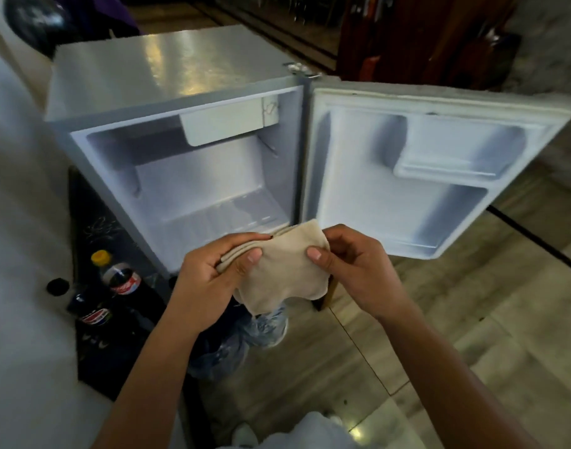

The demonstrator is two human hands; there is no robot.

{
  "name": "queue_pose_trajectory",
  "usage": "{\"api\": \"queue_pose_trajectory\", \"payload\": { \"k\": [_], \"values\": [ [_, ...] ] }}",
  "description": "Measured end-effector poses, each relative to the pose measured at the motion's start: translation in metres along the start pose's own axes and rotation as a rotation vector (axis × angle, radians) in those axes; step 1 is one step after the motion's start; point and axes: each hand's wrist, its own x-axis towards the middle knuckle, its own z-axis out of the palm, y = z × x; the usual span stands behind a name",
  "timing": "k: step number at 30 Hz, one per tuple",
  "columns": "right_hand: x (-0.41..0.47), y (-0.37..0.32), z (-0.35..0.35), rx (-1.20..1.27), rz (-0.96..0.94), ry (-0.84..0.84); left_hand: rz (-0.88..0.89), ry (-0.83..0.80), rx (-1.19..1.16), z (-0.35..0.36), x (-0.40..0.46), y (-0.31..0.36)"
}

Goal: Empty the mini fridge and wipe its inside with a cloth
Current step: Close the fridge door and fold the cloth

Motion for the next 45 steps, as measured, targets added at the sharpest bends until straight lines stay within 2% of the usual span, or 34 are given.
{"api": "queue_pose_trajectory", "payload": {
  "k": [8, 14, 17, 24, 29, 33, 38, 41, 45],
  "values": [
    [-0.030, 0.009, -0.101, -0.080, 0.034, 0.067, 0.013, -0.039, 0.015, 0.086, 0.021, 0.033],
    [-0.040, 0.012, -0.167, -0.144, 0.010, 0.121, 0.012, 0.033, 0.011, 0.143, 0.036, 0.052],
    [-0.029, 0.006, -0.211, -0.345, -0.039, 0.172, 0.045, 0.042, 0.023, 0.164, 0.046, 0.064],
    [0.032, -0.025, -0.305, -1.097, -0.257, 0.388, 0.030, 0.030, 0.044, 0.190, 0.065, 0.080],
    [0.085, -0.029, -0.330, -1.366, -0.172, 0.421, 0.036, 0.034, 0.045, 0.200, 0.069, 0.087],
    [0.109, -0.016, -0.343, -1.379, -0.108, 0.403, 0.029, 0.038, 0.040, 0.203, 0.069, 0.093],
    [0.113, -0.003, -0.353, -1.408, -0.148, 0.409, 0.016, 0.047, 0.052, 0.205, 0.071, 0.096],
    [0.111, 0.002, -0.352, -1.403, -0.158, 0.456, 0.010, 0.046, 0.053, 0.207, 0.071, 0.093],
    [0.099, 0.005, -0.350, -1.375, -0.266, 0.567, 0.007, 0.034, 0.060, 0.206, 0.069, 0.090]
  ]
}}
